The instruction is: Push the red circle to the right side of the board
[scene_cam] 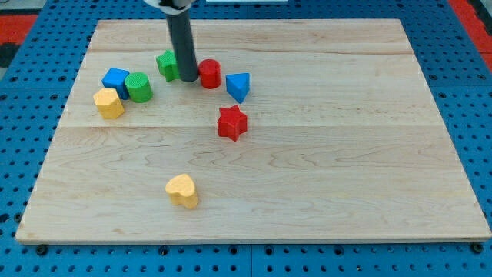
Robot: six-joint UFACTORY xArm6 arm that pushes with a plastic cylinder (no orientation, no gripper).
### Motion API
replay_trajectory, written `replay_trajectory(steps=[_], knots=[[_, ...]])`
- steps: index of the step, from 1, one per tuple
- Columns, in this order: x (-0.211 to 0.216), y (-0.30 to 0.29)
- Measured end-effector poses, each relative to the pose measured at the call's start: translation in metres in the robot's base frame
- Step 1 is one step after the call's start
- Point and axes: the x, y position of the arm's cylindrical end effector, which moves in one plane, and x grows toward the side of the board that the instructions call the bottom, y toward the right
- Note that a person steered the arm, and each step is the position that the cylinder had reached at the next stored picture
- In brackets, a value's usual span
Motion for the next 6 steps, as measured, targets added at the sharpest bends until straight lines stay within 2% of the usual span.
replay_trajectory(steps=[1,2,3,6], knots=[[0.001,0.010],[0.028,0.019],[-0.012,0.019],[-0.064,0.064]])
